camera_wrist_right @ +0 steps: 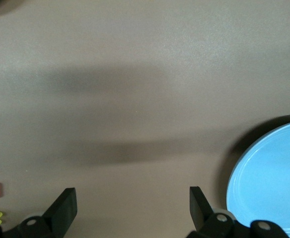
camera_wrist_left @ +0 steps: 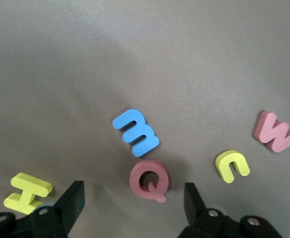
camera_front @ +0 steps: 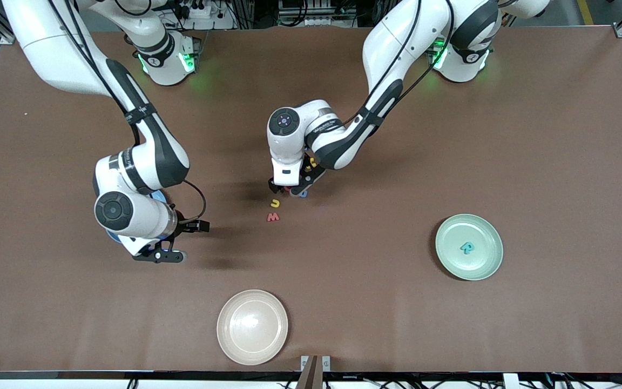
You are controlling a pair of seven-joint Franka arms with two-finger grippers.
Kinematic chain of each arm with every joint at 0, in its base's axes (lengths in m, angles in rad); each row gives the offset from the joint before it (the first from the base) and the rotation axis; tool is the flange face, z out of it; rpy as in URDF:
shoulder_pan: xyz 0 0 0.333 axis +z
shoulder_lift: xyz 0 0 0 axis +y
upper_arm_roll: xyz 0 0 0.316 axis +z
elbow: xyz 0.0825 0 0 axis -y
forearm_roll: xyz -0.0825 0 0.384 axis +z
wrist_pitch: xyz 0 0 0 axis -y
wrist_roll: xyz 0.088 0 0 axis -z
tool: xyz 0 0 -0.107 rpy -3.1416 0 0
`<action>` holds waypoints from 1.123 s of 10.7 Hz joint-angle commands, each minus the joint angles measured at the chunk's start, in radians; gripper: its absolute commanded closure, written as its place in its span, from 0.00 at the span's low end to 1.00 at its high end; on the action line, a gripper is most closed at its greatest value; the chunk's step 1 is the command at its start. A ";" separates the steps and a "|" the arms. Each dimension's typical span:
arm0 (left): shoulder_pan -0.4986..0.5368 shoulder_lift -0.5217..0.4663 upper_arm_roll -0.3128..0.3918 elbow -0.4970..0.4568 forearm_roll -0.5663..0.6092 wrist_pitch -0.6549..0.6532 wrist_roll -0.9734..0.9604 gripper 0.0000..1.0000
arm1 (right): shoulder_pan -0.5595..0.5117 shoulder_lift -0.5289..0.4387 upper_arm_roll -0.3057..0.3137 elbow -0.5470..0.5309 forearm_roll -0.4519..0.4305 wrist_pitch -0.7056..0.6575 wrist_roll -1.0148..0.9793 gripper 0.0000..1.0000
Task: Sort upper and lower case letters into plates
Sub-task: 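Move the left gripper over the pink Q among the letters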
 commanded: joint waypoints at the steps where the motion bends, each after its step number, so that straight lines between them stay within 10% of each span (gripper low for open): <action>1: -0.016 0.014 0.017 0.028 -0.022 -0.018 -0.019 0.18 | -0.009 0.006 0.006 0.008 0.010 -0.004 -0.003 0.00; 12: -0.016 0.057 0.021 0.075 -0.022 -0.016 -0.017 0.20 | -0.003 0.011 0.006 0.010 0.010 -0.003 0.001 0.00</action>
